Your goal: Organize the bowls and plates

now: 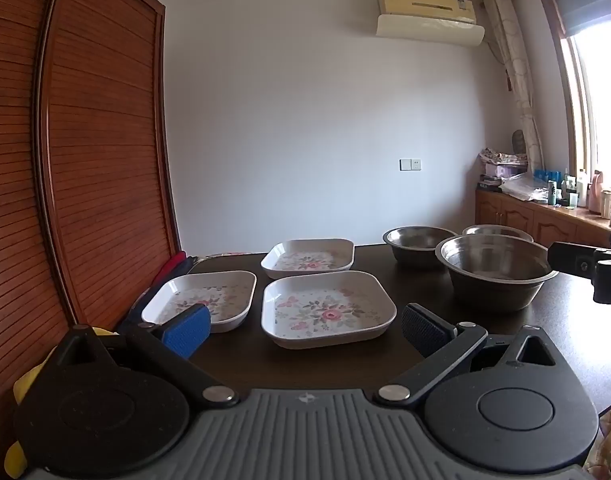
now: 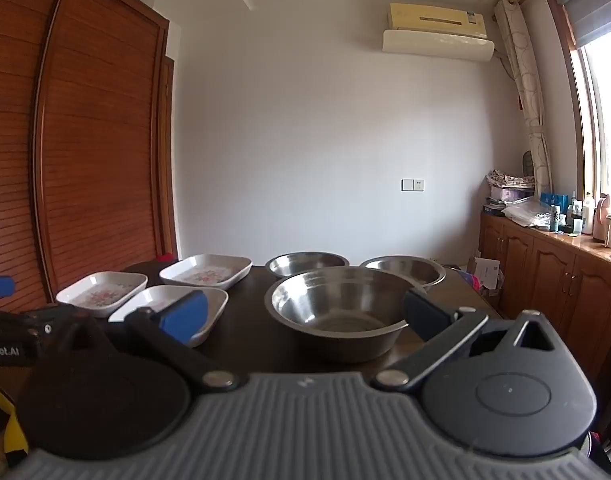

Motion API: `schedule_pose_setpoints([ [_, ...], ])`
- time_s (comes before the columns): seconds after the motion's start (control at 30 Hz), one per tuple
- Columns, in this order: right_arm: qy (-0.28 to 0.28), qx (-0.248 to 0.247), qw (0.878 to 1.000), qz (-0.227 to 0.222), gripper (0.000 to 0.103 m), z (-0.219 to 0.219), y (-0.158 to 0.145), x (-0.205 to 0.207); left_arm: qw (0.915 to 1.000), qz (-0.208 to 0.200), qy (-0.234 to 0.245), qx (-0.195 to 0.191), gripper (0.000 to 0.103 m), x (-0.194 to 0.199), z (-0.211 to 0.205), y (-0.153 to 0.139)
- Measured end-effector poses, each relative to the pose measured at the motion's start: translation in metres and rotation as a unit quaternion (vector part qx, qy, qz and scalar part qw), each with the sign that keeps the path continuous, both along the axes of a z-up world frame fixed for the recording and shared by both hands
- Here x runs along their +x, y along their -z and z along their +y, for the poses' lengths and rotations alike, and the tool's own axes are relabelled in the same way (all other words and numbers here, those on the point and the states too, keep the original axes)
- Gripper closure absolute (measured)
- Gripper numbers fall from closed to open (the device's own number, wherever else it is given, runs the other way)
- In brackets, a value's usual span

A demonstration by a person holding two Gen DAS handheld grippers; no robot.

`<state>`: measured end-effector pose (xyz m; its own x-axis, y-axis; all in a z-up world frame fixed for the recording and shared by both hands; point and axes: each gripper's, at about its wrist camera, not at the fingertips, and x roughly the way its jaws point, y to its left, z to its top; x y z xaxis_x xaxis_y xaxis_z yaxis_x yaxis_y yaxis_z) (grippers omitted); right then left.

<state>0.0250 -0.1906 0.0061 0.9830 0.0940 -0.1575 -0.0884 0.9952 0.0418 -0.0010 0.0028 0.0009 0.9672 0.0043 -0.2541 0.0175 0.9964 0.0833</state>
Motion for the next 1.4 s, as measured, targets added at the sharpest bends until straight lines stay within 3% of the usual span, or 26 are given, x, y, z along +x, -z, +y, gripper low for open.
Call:
schedule_pose_setpoints([
  [1.4, 0.002, -0.002, 1.0, -0.003, 0.0, -0.0031, -0.001, -0.0033, 1.0, 0.001, -0.001, 0.002, 0.0, 0.0005, 0.001, 0.0028],
])
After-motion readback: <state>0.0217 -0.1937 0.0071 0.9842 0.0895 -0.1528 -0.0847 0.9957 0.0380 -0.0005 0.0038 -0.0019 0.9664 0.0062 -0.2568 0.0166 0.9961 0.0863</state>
